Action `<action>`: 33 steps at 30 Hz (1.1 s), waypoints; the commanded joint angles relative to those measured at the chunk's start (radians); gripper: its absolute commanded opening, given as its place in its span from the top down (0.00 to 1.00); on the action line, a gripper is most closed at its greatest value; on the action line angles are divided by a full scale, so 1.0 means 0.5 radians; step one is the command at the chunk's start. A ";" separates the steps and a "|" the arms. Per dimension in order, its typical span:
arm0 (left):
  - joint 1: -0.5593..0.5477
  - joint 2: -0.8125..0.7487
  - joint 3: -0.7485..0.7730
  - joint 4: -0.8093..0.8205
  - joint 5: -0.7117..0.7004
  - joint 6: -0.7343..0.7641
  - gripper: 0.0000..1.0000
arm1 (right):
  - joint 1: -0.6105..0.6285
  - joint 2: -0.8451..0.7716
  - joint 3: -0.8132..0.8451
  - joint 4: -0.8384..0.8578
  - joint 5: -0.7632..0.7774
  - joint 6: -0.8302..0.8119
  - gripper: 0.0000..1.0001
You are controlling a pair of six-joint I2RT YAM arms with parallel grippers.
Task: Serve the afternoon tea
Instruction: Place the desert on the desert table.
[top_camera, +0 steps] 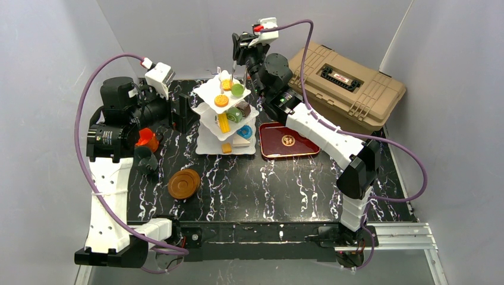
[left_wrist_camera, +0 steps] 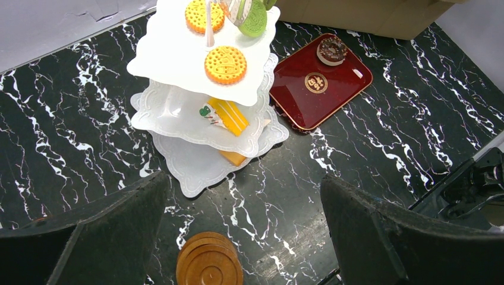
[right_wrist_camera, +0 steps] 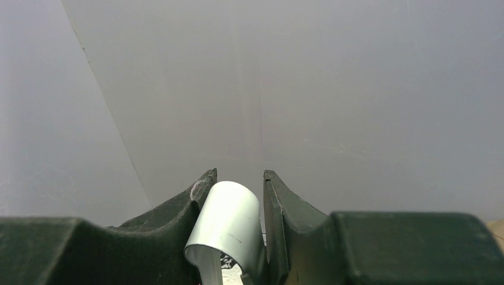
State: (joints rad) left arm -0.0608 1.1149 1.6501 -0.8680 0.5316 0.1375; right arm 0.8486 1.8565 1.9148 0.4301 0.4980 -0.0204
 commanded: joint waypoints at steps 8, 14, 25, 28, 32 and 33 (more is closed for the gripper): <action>0.010 -0.039 0.013 0.000 0.013 0.005 0.02 | -0.010 -0.063 0.004 0.212 -0.002 -0.024 0.59; 0.011 -0.043 0.001 0.001 0.015 0.007 0.02 | -0.017 -0.129 0.003 0.233 0.016 -0.063 0.62; 0.011 -0.047 0.009 0.005 0.016 0.012 0.02 | -0.131 -0.571 -0.463 0.192 0.060 -0.121 0.92; 0.011 -0.045 0.018 0.003 0.015 0.013 0.02 | -0.164 -0.770 -0.706 0.171 0.095 -0.122 0.98; 0.011 -0.048 0.022 0.001 0.027 0.005 0.02 | -0.217 -1.018 -1.081 0.105 0.175 -0.126 0.99; 0.011 -0.049 0.018 0.001 0.032 0.002 0.02 | -0.237 -1.072 -1.191 0.090 0.189 -0.117 0.99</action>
State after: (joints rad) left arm -0.0608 1.1145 1.6501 -0.8680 0.5320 0.1375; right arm 0.7532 1.4239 1.4467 0.4606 0.5430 -0.0673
